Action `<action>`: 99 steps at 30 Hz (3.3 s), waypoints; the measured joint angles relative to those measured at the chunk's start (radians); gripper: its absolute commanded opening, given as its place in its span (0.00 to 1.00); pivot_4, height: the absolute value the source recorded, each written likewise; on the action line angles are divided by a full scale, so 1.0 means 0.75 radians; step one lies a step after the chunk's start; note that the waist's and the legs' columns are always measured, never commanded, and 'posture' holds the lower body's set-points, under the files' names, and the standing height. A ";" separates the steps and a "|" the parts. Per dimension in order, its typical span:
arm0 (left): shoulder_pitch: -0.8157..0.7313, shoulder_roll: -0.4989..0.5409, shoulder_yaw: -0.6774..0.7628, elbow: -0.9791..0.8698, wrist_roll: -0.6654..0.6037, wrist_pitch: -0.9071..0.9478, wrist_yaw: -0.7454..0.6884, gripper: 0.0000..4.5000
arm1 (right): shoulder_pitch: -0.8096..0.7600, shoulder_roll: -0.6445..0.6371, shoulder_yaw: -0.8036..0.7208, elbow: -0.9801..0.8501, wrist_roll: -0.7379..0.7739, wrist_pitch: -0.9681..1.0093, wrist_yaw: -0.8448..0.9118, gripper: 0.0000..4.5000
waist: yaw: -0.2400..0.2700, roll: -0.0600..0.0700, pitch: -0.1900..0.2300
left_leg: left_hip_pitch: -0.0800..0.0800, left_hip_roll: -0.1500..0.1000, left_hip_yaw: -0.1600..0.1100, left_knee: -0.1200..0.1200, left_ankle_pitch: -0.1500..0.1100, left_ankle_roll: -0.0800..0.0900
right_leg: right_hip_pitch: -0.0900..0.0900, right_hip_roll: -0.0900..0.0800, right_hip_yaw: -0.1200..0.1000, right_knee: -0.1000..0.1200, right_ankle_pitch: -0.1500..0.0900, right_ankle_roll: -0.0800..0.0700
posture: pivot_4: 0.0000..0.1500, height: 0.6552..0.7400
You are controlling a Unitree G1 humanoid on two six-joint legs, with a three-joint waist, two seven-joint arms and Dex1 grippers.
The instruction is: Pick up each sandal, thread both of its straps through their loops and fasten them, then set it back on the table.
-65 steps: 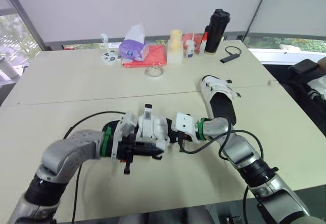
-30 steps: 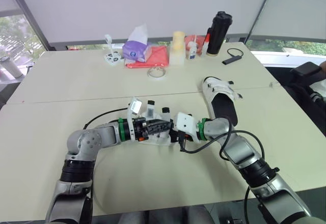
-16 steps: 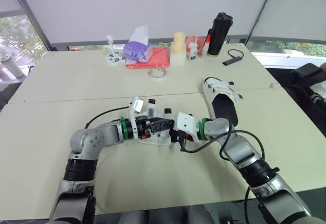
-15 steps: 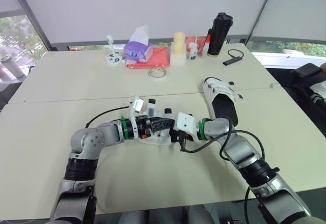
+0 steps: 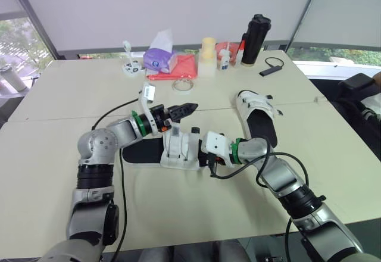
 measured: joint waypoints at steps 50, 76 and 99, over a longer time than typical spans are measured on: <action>-0.294 0.145 -0.299 0.492 0.543 -0.417 -0.870 0.99 | 0.005 -0.006 0.002 -0.016 0.000 0.012 -0.011 0.00 | 0.001 -0.001 0.001 | -0.001 0.000 -0.002 -0.001 0.000 0.000 | -0.001 0.000 -0.001 0.001 0.002 0.005 | 1.00 1.00; -0.490 -0.023 -0.413 0.914 0.783 -0.765 -1.022 0.99 | 0.014 -0.006 0.009 -0.026 0.000 0.009 -0.032 0.00 | -0.002 -0.001 0.001 | -0.001 0.000 -0.002 -0.001 0.000 0.001 | -0.001 0.000 -0.002 0.003 0.000 0.010 | 1.00 1.00; -0.490 -0.050 -0.426 0.917 0.843 -0.778 -1.053 0.01 | 0.014 -0.006 0.010 -0.026 0.000 0.009 -0.035 0.00 | -0.002 -0.001 0.001 | -0.001 0.000 -0.003 0.000 0.000 0.001 | -0.001 0.001 -0.002 0.004 0.000 0.010 | 1.00 1.00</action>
